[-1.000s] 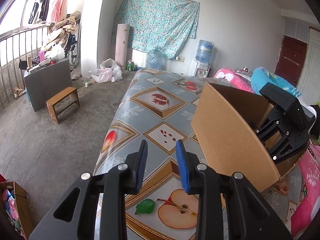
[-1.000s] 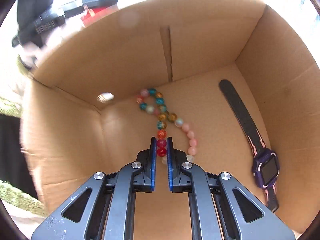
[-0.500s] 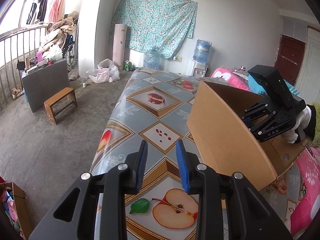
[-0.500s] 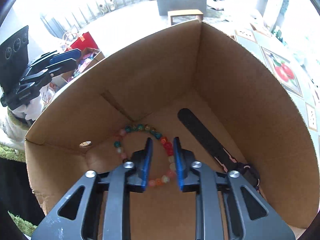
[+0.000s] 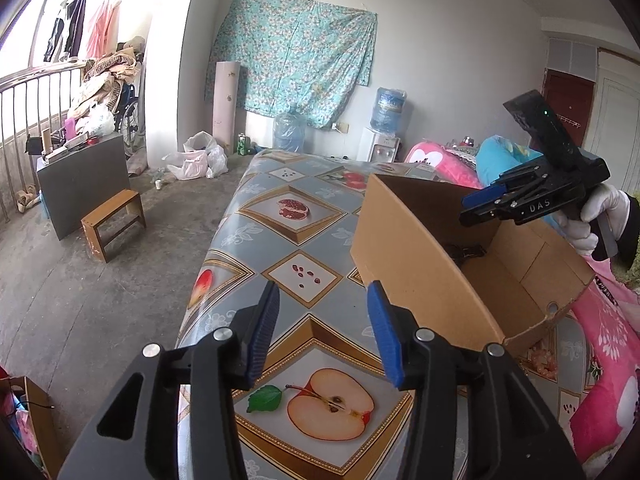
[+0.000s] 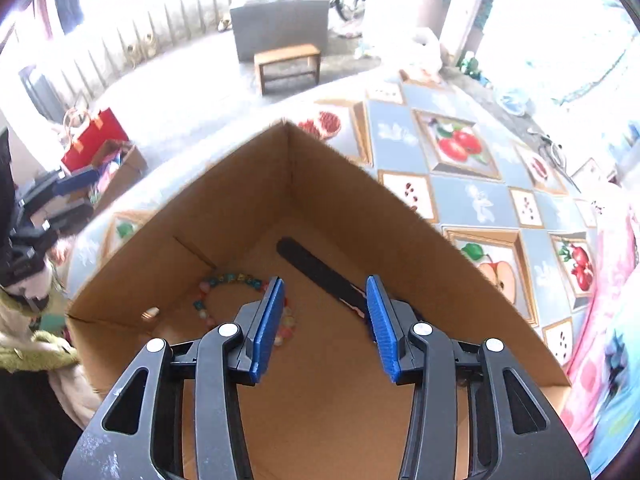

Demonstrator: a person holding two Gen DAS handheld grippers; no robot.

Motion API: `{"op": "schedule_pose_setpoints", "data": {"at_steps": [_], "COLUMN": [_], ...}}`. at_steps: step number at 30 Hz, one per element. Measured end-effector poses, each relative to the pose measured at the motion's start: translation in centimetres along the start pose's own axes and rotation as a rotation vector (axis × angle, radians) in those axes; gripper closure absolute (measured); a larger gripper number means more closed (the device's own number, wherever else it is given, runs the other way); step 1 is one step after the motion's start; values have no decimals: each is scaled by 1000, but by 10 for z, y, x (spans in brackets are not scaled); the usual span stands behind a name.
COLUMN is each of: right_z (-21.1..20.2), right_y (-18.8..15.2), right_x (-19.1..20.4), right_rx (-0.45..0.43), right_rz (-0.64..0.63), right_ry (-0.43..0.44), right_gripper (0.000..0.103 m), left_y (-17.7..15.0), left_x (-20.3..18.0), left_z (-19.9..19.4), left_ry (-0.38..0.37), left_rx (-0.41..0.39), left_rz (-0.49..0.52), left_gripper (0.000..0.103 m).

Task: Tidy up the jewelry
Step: 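Open the right gripper to drop the bracelet beside the watch, then withdraw the right gripper from the box toward the pink bracelet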

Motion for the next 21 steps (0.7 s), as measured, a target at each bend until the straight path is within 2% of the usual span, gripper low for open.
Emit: {"op": "schedule_pose_setpoints", "data": {"at_steps": [2,5,8,10,15,18,21], "right_z": [-38,-92,-130,-137,-130,-120,-95], "right_y": [-2,-16,-46,-58,-107,-147,-182], "right_x": [5,11,14,28,42,52,62], "right_rx": [-102,-229,-336,-373,-403,-429,-406], "right_rz": [68,186,311,367,477,606,715], "right_ry": [4,-3,-10,-16,-181,-158,-158], "right_gripper": [45,40,33,28,27,25,25], "left_y": [-1,-6,-13,-20,-39,-52,-63], "left_x": [-11,-30,-53,-68,-107,-126,-137], "left_z": [-11,-26,-37,-40,-32,-31,-30], "left_ry": [-24,-63,-109,-134,-173,-211,-203], "left_rx": [-18,-33,-38,-29,38,79,102], "left_rz": [19,51,86,110,189,207,244], "left_gripper": [49,42,35,32,30,29,28]}}
Point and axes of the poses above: each gripper's, at about its wrist camera, not at the fingertips, and z roughly the way its jaws point, x to its left, y to its top, the point moved 10 cm from there along z, roughly the way its jaws point, and after that the axes turned 6 degrees about x, right-handed, at the moved point
